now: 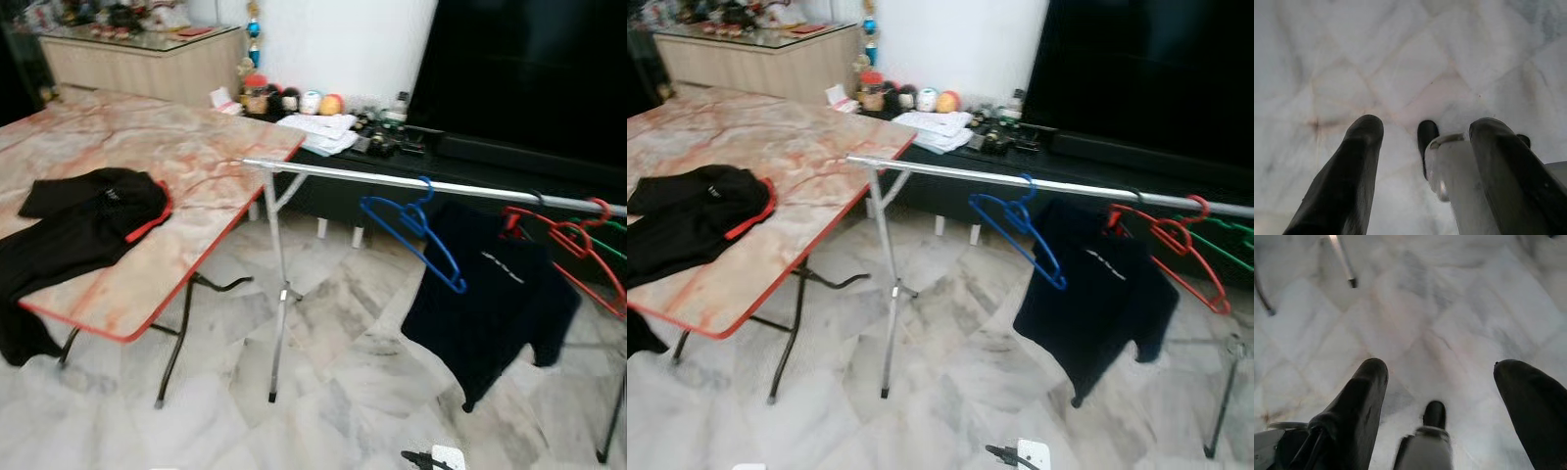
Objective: Hang hanger
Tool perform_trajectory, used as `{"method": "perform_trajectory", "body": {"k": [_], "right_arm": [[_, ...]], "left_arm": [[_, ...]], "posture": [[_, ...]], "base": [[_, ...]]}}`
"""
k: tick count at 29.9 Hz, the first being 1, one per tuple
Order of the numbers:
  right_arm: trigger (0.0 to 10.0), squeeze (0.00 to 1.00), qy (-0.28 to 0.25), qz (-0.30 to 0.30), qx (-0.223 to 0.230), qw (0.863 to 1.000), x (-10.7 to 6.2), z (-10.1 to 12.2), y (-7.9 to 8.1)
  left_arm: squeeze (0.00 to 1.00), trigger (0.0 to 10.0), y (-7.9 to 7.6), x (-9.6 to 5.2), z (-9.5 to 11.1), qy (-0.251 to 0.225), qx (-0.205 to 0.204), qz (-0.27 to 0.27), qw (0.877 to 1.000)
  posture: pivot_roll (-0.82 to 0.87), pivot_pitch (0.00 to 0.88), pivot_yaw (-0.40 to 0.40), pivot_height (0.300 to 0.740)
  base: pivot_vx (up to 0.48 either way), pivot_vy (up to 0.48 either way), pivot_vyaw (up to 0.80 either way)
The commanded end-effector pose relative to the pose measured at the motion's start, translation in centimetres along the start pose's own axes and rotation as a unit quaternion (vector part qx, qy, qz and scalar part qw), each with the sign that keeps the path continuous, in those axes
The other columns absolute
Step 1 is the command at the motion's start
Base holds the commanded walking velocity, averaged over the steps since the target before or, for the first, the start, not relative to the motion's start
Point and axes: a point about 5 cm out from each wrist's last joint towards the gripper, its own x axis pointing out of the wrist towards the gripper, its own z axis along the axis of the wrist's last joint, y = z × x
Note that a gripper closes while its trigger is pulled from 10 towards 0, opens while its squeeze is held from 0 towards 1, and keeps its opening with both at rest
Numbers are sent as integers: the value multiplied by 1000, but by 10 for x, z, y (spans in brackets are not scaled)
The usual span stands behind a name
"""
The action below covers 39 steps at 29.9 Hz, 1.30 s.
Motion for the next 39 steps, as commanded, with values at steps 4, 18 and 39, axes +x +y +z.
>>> {"method": "perform_trajectory", "body": {"k": [4,18,39], "right_arm": [[10000,0,9,-16,12,1000,-2,-4,-11],[10000,0,-2,-13,23,1000,-2,2,-13],[10000,0,-17,-3,35,999,4,15,11]], "left_arm": [[0,10000,-2,2,5,-2,13,-8,1000],[0,10000,5,2,9,0,14,2,1000],[0,10000,14,1,7,13,36,14,999]], "posture": [[137,0,-34,740],[145,0,-29,740],[145,0,-6,740]], "base": [[0,0,-744],[0,0,-744],[0,-12,-744]]}}
